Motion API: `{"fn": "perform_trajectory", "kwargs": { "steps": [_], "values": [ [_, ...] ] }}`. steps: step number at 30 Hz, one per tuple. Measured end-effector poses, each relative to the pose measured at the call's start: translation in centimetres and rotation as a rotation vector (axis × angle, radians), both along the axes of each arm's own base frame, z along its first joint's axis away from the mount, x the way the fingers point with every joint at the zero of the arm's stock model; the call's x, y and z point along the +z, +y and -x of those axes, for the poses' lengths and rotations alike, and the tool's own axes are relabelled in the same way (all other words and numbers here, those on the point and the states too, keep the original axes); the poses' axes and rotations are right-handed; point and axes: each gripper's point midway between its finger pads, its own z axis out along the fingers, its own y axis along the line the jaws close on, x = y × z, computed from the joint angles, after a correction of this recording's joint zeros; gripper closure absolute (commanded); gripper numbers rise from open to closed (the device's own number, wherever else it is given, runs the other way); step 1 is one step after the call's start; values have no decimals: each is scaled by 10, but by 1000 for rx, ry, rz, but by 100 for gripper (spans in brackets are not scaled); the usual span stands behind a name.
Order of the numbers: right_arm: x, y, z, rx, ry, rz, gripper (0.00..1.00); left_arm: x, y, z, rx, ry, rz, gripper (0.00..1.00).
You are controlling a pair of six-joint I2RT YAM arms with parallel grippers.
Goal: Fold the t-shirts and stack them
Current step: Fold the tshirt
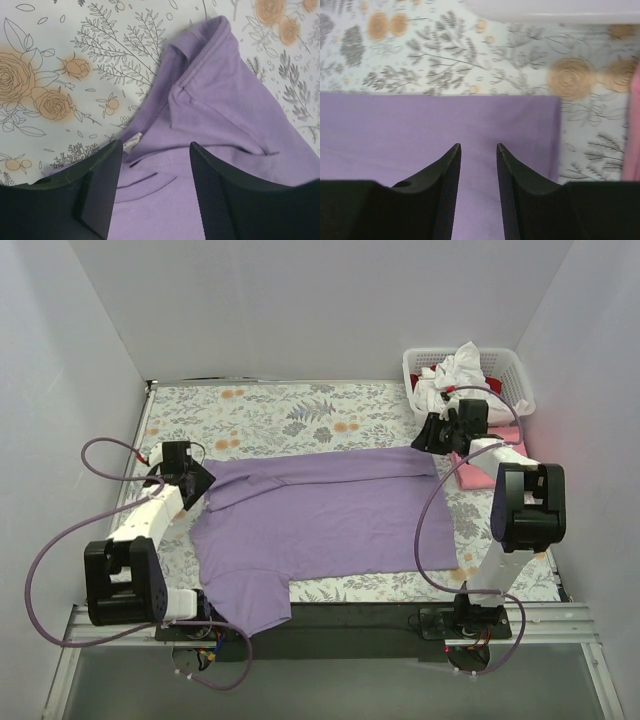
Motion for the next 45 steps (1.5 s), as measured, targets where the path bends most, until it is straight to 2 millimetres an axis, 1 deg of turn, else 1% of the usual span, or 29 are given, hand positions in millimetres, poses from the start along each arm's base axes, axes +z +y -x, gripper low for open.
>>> {"fn": "perform_trajectory", "kwargs": {
  "steps": [1,3,4,6,8,10,12,13,14,16,19,21,25,28,30,32,37,45],
  "values": [
    [9,7,3,24,-20,-5,59,4,-2,3,-15,-14,4,44],
    [27,34,9,105,-65,-15,59,10,-7,10,-44,-38,14,43],
    [34,51,13,156,-86,-22,59,13,-10,13,-60,-50,20,43],
    [43,93,25,279,-121,-41,59,14,-15,18,-84,-60,29,43],
    [44,131,42,390,-125,-64,59,10,-18,24,-100,-59,37,43],
    [42,169,59,503,-119,-91,59,2,-20,31,-110,-40,42,43],
    [40,207,72,607,-122,-116,59,-5,-22,35,-121,-24,42,45],
    [39,219,75,640,-123,-126,59,-8,-22,37,-127,-18,39,45],
    [38,236,79,682,-124,-140,59,-10,-21,37,-135,-14,33,46],
    [36,260,84,741,-130,-163,59,-14,-21,35,-147,-6,24,46],
    [28,293,90,808,-123,-192,59,-21,-20,31,-167,4,11,46],
    [22,316,90,850,-122,-211,59,-23,-19,29,-177,6,4,46],
    [10,345,91,893,-115,-225,59,-26,-21,26,-201,4,0,50],
    [4,361,90,912,-111,-236,59,-26,-22,24,-217,2,0,53],
    [2,372,88,924,-119,-243,59,-26,-24,23,-226,-3,2,58],
    [2,379,84,930,-131,-248,59,-25,-26,22,-238,-8,4,60],
    [0,394,82,938,-135,-261,58,-25,-28,20,-250,-13,3,61],
    [-9,414,78,949,-136,-280,58,-26,-28,20,-255,-8,0,71]
  ]
}}
